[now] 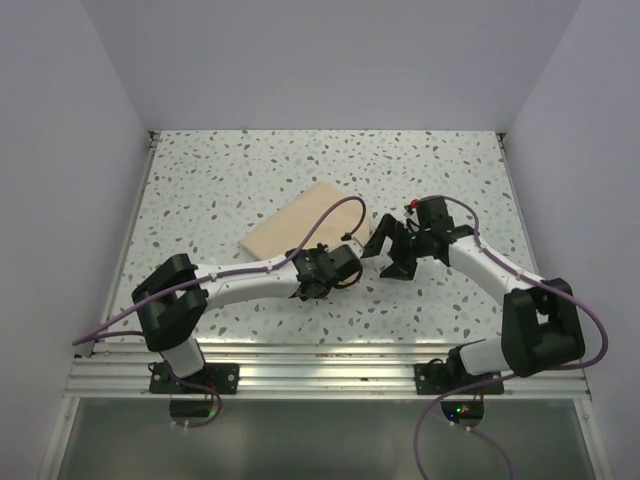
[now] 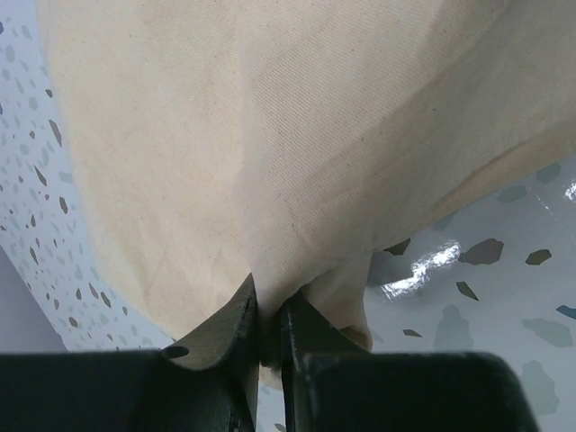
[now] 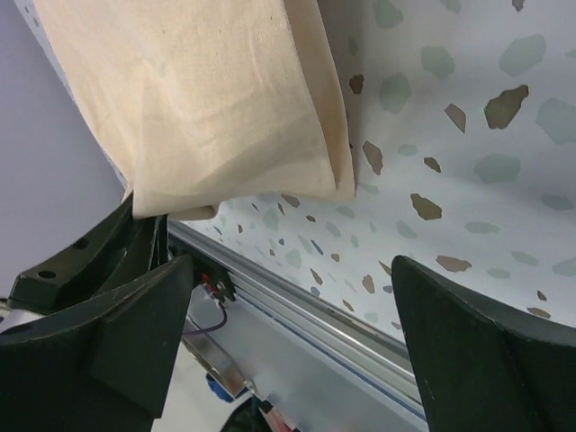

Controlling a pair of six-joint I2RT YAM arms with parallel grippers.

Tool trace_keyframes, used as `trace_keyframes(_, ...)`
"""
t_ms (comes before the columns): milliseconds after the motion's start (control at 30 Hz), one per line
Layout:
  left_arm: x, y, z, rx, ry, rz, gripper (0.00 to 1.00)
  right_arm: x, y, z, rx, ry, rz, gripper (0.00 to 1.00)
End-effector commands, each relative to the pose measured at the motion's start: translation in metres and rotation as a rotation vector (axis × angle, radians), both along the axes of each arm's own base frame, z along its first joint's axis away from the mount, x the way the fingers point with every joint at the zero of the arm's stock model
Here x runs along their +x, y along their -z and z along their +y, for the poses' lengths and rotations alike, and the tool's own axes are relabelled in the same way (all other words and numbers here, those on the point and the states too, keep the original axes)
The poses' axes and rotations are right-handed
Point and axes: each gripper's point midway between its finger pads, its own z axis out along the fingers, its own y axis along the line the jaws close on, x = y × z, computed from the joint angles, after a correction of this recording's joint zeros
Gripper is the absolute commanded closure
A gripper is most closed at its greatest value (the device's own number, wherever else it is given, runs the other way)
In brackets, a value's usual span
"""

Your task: Prepare the surgical pack

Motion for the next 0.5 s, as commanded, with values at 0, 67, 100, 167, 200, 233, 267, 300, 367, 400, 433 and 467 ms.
trace_keyframes(0, 0.016, -0.040, -0.016, -0.129, -0.003, -0.089, 1.00, 0.022, -0.013, 0.017, 0.079, 0.039, -0.025, 0.06)
trace_keyframes(67, 0.017, -0.044, -0.018, -0.148, -0.001, -0.095, 1.00, 0.033, -0.016, 0.030, 0.116, 0.049, -0.024, 0.17)
trace_keyframes(100, 0.017, -0.048, -0.018, -0.161, -0.001, -0.101, 1.00, 0.035, -0.016, 0.034, 0.123, 0.049, -0.021, 0.23)
trace_keyframes(167, 0.017, -0.050, -0.020, -0.179, 0.004, -0.101, 1.00, 0.044, -0.019, 0.050, 0.143, 0.035, -0.024, 0.39)
trace_keyframes(200, 0.018, -0.051, -0.020, -0.185, 0.005, -0.103, 1.00, 0.050, -0.026, 0.056, 0.158, 0.030, -0.033, 0.43)
trace_keyframes(233, 0.018, -0.052, -0.020, -0.188, 0.005, -0.104, 1.00, 0.050, -0.026, 0.063, 0.168, 0.012, -0.033, 0.56)
trace_keyframes(267, 0.018, -0.052, -0.021, -0.189, 0.008, -0.103, 1.00, 0.051, -0.024, 0.066, 0.165, 0.006, -0.024, 0.64)
trace_keyframes(300, 0.018, -0.052, -0.022, -0.185, 0.013, -0.102, 1.00, 0.055, -0.028, 0.069, 0.167, 0.003, -0.033, 0.69)
trace_keyframes(367, 0.019, -0.049, -0.021, -0.179, 0.016, -0.097, 1.00, 0.053, -0.031, 0.069, 0.161, -0.005, -0.034, 0.70)
trace_keyframes(400, 0.020, -0.047, -0.021, -0.179, 0.017, -0.092, 1.00, 0.055, -0.036, 0.068, 0.149, -0.016, -0.059, 0.70)
trace_keyframes(433, 0.020, -0.047, -0.022, -0.180, 0.020, -0.089, 1.00, 0.050, -0.033, 0.064, 0.123, -0.015, -0.033, 0.69)
trace_keyframes(467, 0.020, -0.045, -0.023, -0.181, 0.024, -0.086, 1.00, 0.050, -0.036, 0.062, 0.106, -0.017, -0.042, 0.69)
